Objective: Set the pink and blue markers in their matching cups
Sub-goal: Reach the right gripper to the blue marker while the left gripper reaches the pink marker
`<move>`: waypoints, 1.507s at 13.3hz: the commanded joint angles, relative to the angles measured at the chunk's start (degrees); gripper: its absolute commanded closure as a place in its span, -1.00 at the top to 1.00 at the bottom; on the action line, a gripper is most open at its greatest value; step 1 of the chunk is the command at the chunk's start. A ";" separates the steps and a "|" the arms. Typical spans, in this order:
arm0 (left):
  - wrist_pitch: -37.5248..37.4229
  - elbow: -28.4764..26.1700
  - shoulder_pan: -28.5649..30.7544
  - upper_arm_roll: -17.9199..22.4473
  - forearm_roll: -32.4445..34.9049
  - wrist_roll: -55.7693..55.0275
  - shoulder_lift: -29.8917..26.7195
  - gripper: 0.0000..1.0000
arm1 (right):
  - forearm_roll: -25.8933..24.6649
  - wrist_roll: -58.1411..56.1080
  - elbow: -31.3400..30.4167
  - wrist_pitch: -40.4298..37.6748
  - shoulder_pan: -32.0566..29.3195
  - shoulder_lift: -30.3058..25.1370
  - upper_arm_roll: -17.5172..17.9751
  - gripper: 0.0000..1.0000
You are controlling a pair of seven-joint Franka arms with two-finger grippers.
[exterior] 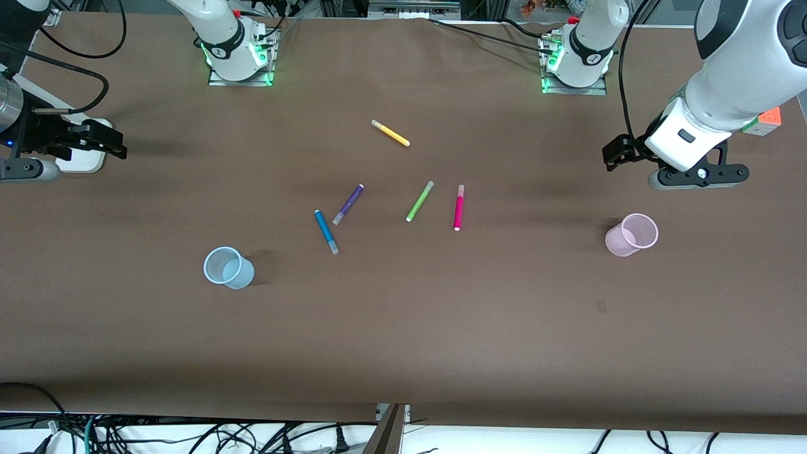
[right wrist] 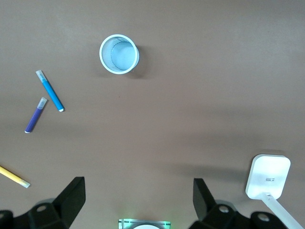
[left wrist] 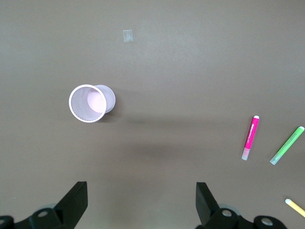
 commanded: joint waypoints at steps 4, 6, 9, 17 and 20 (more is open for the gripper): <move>-1.46 1.96 0.19 0.07 0.23 1.68 0.55 1.00 | 0.41 -0.31 1.84 -0.53 -0.53 1.59 0.15 1.00; -1.46 1.96 0.11 0.07 0.23 1.60 0.55 1.00 | 0.50 -0.31 1.93 -0.27 -0.45 1.59 0.15 1.00; -1.90 1.87 0.11 -0.02 0.23 1.77 0.72 1.00 | 0.77 0.30 1.93 -0.18 -0.10 1.85 0.24 1.00; 2.30 1.61 -0.86 -2.37 0.23 -3.64 4.84 1.00 | 1.02 0.56 1.85 7.53 10.70 12.30 0.68 1.00; 10.20 1.61 -0.95 -7.99 0.40 -14.89 10.54 1.00 | 1.47 0.74 1.76 15.36 14.57 17.48 0.77 1.00</move>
